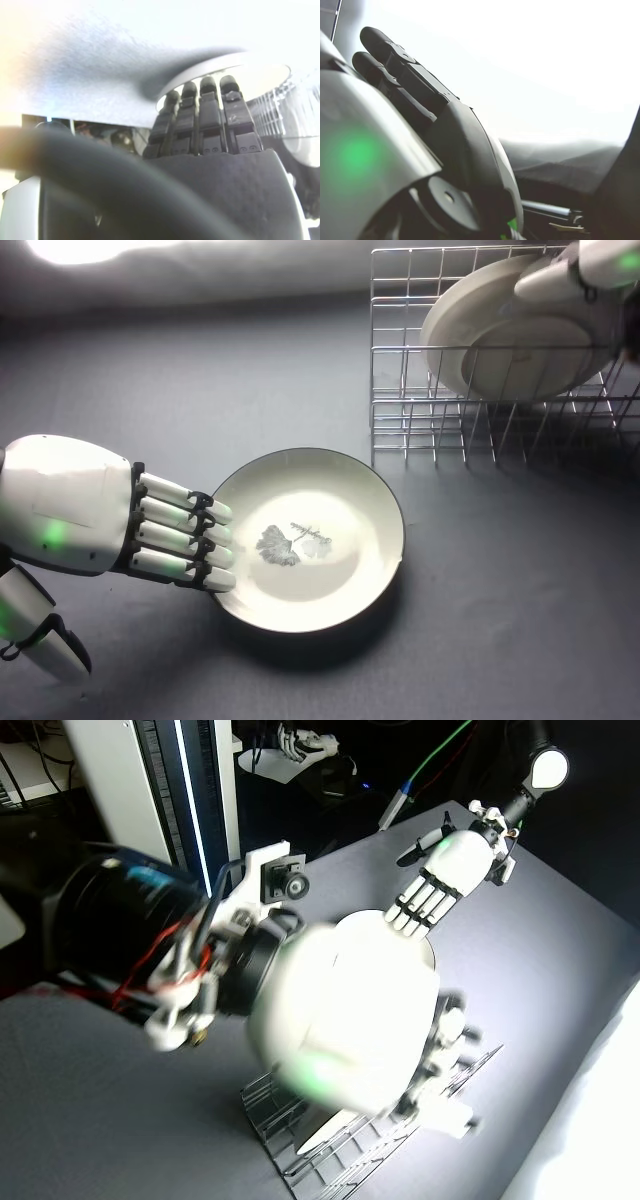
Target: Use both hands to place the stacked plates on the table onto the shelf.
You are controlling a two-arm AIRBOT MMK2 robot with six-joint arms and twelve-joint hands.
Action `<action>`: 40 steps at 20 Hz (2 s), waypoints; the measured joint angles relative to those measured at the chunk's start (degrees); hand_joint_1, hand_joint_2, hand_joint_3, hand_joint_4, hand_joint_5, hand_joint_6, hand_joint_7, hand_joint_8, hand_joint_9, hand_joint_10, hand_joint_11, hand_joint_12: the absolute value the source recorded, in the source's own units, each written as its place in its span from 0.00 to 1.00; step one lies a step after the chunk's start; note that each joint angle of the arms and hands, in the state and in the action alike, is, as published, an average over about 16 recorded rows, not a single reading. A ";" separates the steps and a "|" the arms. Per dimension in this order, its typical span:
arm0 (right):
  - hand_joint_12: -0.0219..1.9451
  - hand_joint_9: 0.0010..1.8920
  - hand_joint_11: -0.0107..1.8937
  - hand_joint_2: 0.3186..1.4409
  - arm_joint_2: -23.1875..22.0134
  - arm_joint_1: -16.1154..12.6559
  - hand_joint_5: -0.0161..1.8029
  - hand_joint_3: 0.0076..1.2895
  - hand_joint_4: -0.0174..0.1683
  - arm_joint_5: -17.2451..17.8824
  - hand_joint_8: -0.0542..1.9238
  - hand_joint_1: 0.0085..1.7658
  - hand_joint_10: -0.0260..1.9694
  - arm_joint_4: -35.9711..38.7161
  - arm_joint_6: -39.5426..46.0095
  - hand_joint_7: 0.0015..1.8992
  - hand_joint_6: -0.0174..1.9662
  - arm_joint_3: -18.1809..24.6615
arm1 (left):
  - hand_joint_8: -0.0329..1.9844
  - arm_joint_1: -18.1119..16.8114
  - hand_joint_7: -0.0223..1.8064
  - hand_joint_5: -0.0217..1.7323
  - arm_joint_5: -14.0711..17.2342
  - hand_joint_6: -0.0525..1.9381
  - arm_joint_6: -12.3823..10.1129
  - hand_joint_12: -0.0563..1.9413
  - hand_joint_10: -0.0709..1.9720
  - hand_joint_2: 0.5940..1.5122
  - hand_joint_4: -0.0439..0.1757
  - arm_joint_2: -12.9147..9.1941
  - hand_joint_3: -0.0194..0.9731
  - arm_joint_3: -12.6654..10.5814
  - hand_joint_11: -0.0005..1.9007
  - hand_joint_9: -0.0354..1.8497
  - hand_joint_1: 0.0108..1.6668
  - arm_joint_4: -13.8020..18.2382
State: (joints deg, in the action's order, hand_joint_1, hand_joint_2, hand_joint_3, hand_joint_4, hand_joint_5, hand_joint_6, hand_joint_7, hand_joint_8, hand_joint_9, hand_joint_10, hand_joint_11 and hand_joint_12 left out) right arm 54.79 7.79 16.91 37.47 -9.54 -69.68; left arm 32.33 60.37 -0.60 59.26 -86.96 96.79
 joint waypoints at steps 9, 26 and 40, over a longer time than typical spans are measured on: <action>0.46 0.22 0.03 0.61 1.78 1.97 0.24 0.01 0.10 10.82 0.03 0.58 0.02 24.54 -1.54 0.22 0.02 3.84 | 0.02 4.51 0.02 0.00 -1.33 0.01 2.34 0.02 0.03 0.57 0.16 0.27 0.02 0.77 0.01 0.03 0.00 -2.94; 0.03 0.01 0.01 0.46 8.63 10.76 0.02 0.01 0.12 14.42 0.03 0.49 0.02 40.06 -3.86 0.01 0.02 3.62 | 0.02 6.65 0.02 0.00 -1.80 0.01 3.79 0.02 0.03 0.57 0.15 0.50 0.02 1.01 0.01 0.02 0.00 -5.54; 0.02 0.01 0.01 0.43 21.29 11.81 0.02 0.00 0.12 12.01 0.03 0.53 0.02 39.19 -6.68 0.01 0.01 -7.14 | 0.02 6.65 0.02 0.00 -1.59 0.01 3.80 0.02 0.03 0.57 0.15 0.57 0.02 0.83 0.01 0.02 0.00 -6.00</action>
State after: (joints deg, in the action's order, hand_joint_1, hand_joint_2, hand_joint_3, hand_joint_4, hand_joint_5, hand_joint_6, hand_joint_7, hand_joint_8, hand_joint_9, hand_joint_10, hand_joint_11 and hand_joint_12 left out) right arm 76.08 19.59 28.92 76.65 -16.22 -76.83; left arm 38.98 58.78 3.20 59.83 -86.13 90.80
